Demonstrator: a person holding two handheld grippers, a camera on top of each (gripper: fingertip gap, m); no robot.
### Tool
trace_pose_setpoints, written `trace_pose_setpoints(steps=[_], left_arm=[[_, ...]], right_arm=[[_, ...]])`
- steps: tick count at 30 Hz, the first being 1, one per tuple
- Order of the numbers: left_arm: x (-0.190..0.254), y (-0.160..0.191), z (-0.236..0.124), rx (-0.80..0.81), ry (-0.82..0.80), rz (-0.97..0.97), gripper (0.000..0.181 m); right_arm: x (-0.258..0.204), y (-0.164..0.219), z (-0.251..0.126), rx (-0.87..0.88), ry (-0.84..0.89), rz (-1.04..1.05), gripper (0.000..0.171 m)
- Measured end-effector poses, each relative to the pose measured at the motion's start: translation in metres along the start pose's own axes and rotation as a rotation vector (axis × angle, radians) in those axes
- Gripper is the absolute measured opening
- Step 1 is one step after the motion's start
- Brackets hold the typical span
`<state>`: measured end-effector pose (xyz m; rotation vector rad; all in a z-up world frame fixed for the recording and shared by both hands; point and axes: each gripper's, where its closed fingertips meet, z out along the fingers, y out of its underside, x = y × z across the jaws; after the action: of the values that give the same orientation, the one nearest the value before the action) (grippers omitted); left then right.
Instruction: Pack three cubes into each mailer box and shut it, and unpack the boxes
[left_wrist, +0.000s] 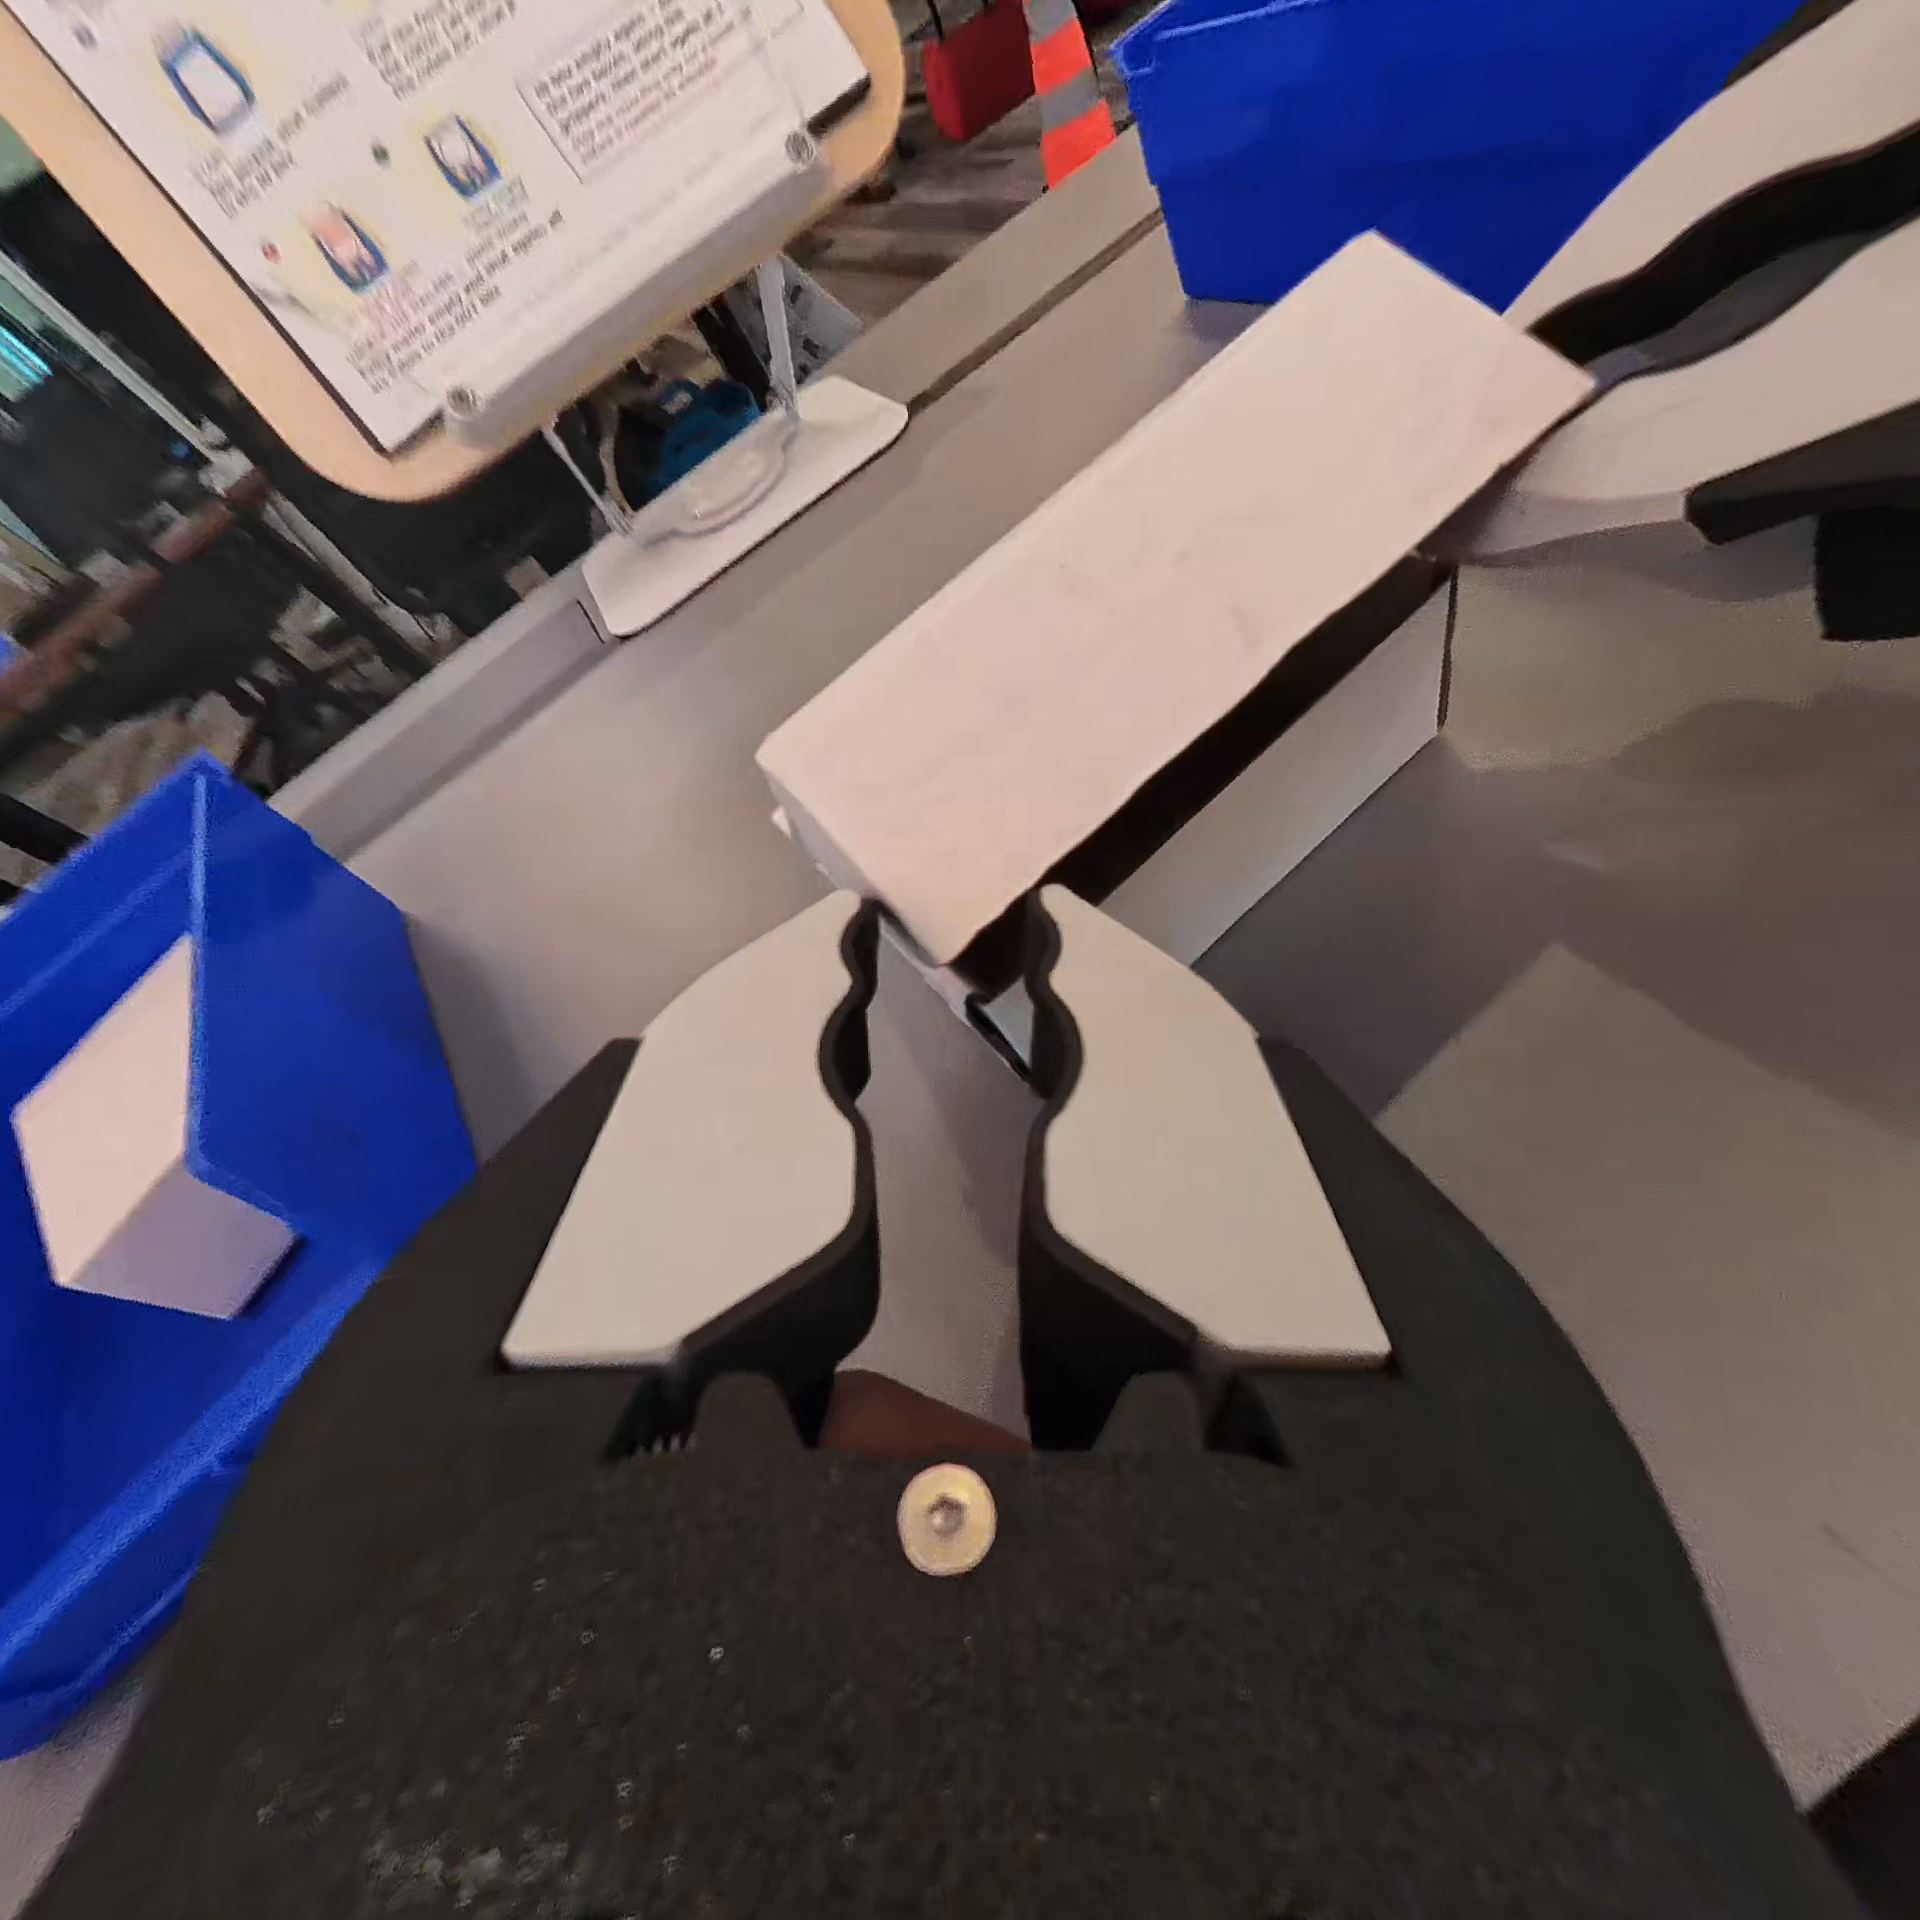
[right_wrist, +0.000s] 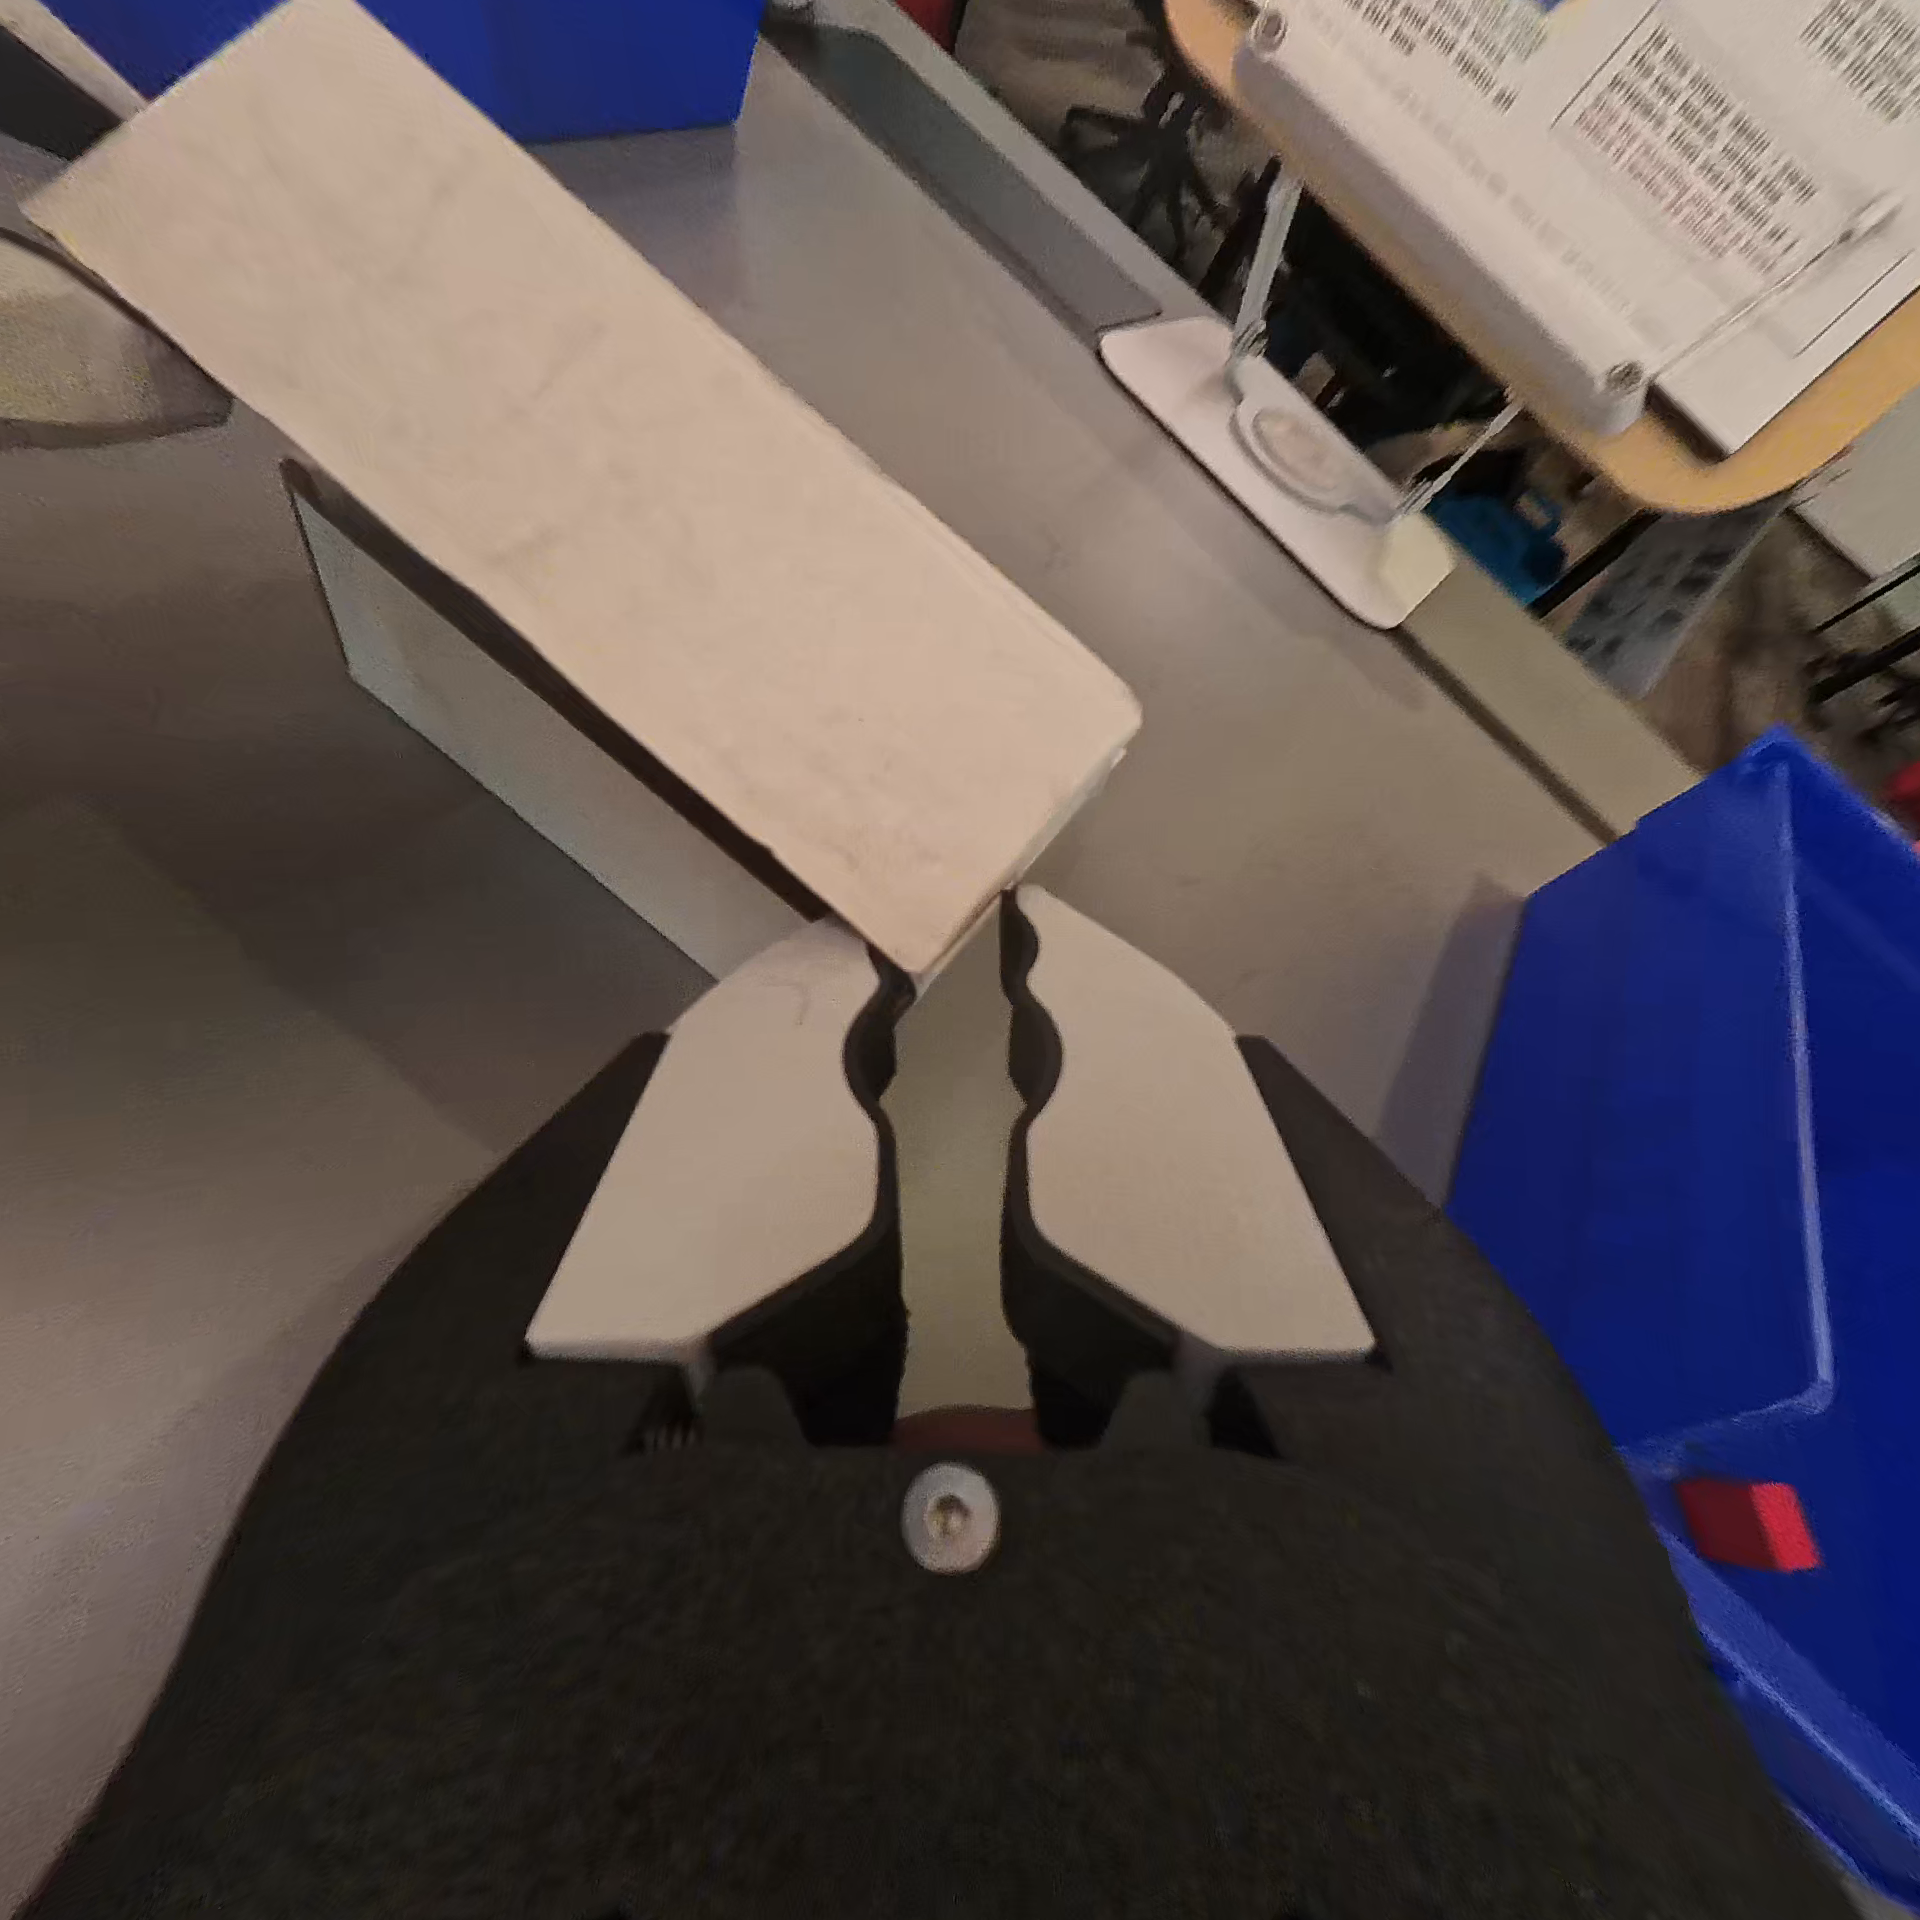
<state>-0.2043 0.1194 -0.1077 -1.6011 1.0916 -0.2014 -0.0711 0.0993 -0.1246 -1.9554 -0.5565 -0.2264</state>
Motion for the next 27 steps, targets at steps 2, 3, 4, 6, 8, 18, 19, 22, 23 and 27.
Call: trace_pose_setpoints(steps=[2,3,4,6,8,18,19,22,23,27], left_arm=[[0.001,-0.001,0.000,-0.002,-0.008,0.026,0.023],[0.001,0.002,0.000,-0.018,-0.002,0.015,0.022],[0.001,0.003,0.000,-0.030,0.010,-0.009,0.021],[0.004,0.005,-0.005,-0.043,0.068,-0.068,0.020],[0.007,0.007,-0.013,-0.058,0.112,-0.132,0.019],[0.047,0.044,-0.028,-0.268,0.370,-0.271,0.016],[0.049,0.049,-0.025,-0.275,0.378,-0.265,0.017],[0.047,0.054,-0.022,-0.266,0.370,-0.252,0.018],[0.044,0.053,-0.022,-0.262,0.363,-0.251,0.018],[0.039,0.045,-0.030,-0.209,0.418,-0.252,0.027]], right_arm=[[0.002,0.001,0.001,-0.011,0.042,-0.015,0.013],[0.001,0.001,0.001,-0.018,0.038,-0.021,0.013],[-0.001,0.001,-0.001,-0.026,0.024,-0.020,0.012],[-0.006,0.003,-0.005,-0.062,-0.013,-0.006,0.011],[-0.017,0.008,-0.013,-0.117,-0.092,0.025,0.009],[-0.056,0.053,-0.023,-0.375,-0.347,0.203,0.009],[-0.055,0.056,-0.018,-0.369,-0.341,0.208,0.008],[-0.052,0.062,-0.010,-0.345,-0.336,0.215,0.014],[-0.050,0.062,-0.011,-0.338,-0.337,0.215,0.019],[-0.042,0.068,-0.024,-0.342,-0.400,0.152,0.027]])
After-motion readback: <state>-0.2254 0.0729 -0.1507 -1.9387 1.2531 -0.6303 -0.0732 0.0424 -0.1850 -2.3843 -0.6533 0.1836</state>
